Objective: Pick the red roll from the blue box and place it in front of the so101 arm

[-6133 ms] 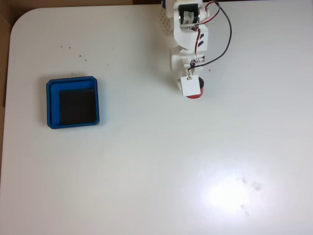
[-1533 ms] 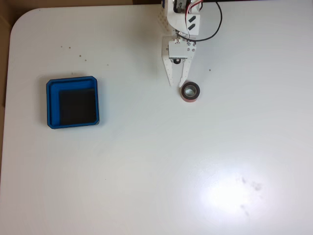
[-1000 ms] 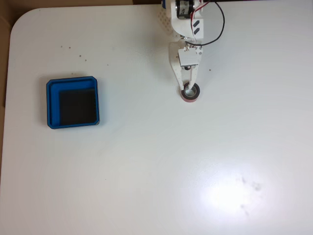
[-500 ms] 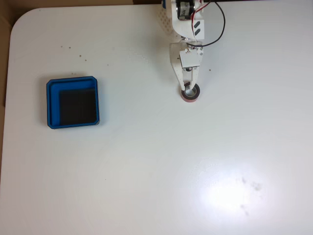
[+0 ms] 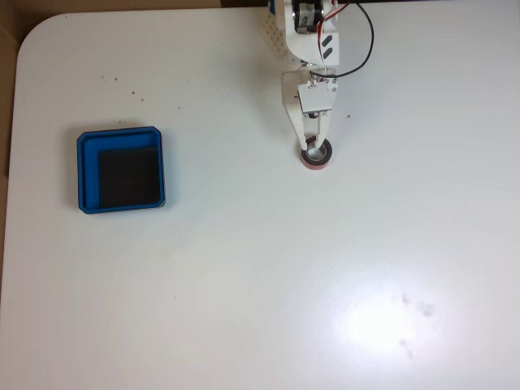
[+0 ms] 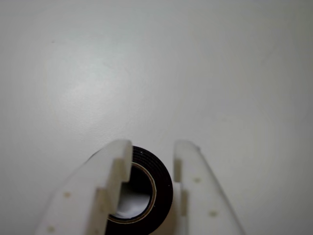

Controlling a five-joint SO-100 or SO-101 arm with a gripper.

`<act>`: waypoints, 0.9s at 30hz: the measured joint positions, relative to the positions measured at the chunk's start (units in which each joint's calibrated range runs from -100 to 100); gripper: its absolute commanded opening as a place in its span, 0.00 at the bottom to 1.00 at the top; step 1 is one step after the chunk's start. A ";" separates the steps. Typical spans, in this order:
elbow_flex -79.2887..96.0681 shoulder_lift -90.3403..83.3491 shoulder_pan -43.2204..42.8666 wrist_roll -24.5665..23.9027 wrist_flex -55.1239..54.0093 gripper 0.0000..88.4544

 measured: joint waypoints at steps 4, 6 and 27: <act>0.00 0.00 0.00 0.00 0.00 0.08; 0.00 0.00 0.00 0.00 0.00 0.07; 0.00 0.00 0.00 0.00 0.00 0.01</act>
